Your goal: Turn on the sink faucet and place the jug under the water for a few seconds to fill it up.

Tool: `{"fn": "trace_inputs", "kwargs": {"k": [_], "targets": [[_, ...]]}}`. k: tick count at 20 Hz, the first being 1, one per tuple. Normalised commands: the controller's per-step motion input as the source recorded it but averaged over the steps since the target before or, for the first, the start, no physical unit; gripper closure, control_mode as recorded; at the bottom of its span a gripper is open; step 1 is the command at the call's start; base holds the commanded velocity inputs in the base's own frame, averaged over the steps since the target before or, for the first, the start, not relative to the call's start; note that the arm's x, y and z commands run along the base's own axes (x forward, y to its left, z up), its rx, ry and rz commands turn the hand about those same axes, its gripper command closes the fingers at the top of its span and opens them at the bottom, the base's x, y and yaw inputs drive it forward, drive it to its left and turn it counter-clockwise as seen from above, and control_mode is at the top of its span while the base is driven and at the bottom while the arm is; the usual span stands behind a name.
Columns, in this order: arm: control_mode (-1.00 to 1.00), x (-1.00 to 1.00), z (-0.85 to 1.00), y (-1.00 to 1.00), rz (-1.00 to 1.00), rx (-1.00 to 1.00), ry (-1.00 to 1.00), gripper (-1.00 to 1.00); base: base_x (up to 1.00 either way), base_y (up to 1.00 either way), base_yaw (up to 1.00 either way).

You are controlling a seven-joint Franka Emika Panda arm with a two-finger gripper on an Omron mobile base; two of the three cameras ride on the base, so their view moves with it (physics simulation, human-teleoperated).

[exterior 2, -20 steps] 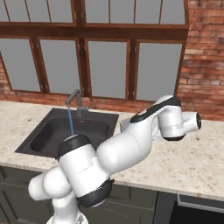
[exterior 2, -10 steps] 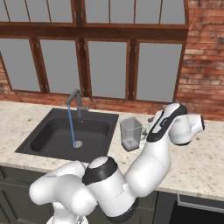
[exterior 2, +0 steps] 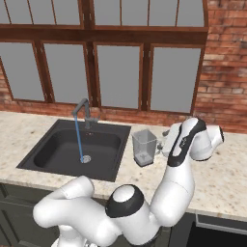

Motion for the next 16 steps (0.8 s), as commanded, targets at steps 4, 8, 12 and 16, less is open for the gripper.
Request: {"fn": "trace_inputs", "kwargs": {"k": [4,8,12,16], "targets": [[-1.0,0.15,-0.22,0.16,0.0,0.0,0.02,-1.0,0.0,0.0,0.0],[-1.0,0.1,-0.17,0.03,0.0,0.0,0.0,-1.0,0.0,0.0,0.0],[-1.0,0.03,-0.14,0.06,0.0,0.0,0.0,-1.0,0.0,0.0,0.0],[-1.0,0.0,-0.13,0.11,0.0,0.0,0.0,-1.0,0.0,0.0,0.0]]}}
